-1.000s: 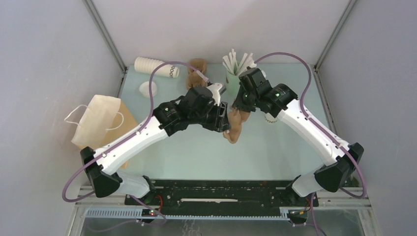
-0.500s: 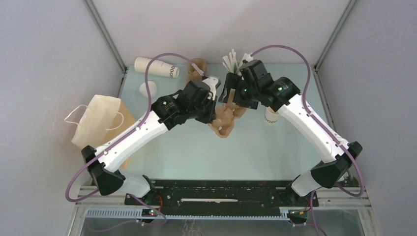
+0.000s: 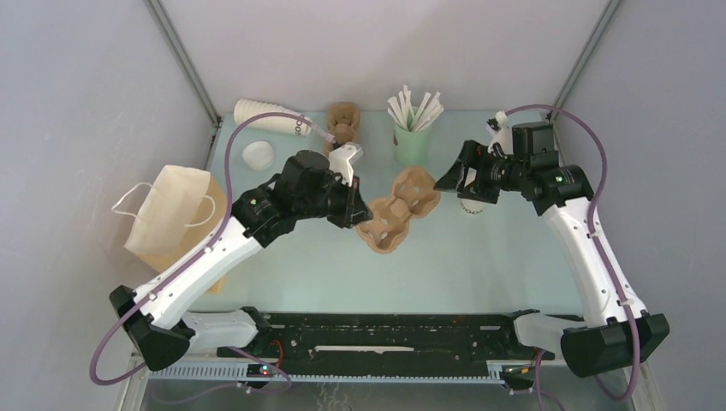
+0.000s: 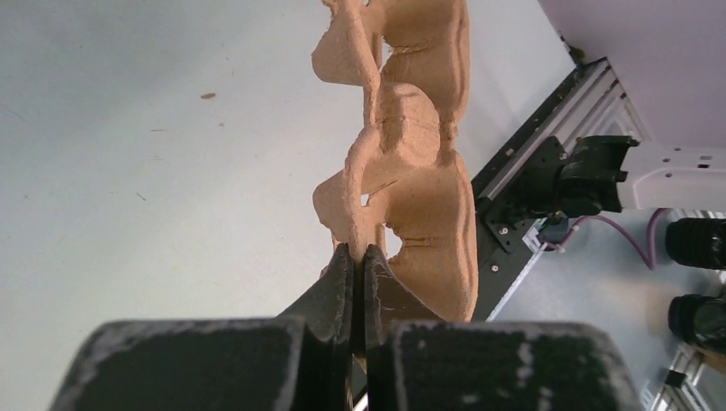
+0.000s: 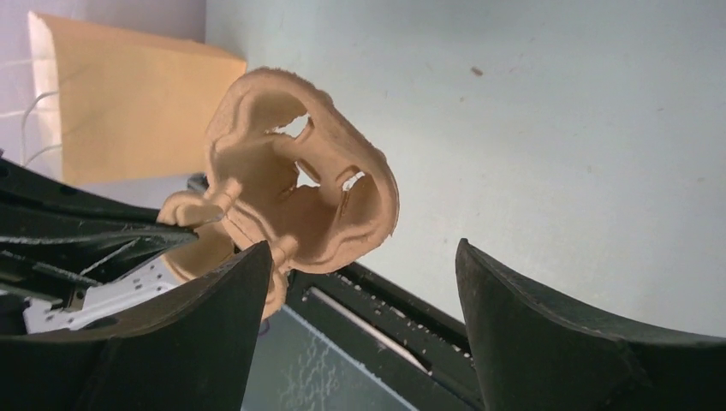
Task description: Pack the takeout coffee
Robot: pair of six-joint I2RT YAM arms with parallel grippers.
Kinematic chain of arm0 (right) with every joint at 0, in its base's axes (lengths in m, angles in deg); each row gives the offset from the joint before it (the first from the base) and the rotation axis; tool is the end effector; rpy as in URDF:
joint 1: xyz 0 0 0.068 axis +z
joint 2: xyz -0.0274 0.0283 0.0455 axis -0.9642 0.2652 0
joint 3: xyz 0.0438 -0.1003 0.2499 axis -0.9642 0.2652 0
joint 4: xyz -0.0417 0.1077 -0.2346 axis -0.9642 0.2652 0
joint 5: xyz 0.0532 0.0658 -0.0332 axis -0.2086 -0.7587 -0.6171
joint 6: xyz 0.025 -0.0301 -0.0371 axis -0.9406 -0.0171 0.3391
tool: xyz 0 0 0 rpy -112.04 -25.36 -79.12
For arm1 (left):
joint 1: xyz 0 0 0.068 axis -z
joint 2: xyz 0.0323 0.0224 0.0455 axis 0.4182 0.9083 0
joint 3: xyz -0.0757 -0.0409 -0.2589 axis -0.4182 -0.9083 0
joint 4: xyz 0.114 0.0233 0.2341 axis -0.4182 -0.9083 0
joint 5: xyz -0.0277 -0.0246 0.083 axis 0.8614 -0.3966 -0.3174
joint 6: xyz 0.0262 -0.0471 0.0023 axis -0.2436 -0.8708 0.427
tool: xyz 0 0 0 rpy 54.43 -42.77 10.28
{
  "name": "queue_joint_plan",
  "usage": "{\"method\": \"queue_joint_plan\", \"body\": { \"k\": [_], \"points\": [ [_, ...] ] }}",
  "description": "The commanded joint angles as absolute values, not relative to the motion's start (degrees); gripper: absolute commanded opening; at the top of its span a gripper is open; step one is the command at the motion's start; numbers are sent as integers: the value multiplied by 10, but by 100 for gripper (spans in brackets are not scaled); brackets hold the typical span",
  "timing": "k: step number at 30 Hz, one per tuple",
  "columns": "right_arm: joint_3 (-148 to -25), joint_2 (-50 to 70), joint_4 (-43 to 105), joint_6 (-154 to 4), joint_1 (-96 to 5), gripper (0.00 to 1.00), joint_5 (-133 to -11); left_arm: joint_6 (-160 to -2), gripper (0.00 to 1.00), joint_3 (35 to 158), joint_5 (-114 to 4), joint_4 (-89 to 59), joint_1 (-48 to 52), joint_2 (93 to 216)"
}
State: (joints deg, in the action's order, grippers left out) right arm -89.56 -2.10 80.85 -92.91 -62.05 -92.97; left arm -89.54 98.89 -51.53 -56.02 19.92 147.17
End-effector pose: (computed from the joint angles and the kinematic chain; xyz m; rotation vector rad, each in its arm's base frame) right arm 0.2276 0.0682 0.3905 -0.0188 2.3479 0.9011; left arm 0.1739 -0.1820 0.3858 0.5994 2.1813 -0.8566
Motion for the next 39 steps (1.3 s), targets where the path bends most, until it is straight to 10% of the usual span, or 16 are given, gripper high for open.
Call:
{"method": "queue_joint_plan", "body": {
  "k": [1,23,29,39],
  "points": [
    [-876,-34,774,-904,-637,84,-1043,-931,0,972,-478,-497,199,1440],
    [-812,-76,659,-1012,-602,27,-1038,-987,0,971,-501,-514,199,1411],
    [-812,-82,683,-1039,-596,68,-989,-992,0,975,-545,-511,200,1402],
    [-803,-53,626,-1178,-537,68,-956,-1001,0,977,-652,-491,199,1392]
  ]
}}
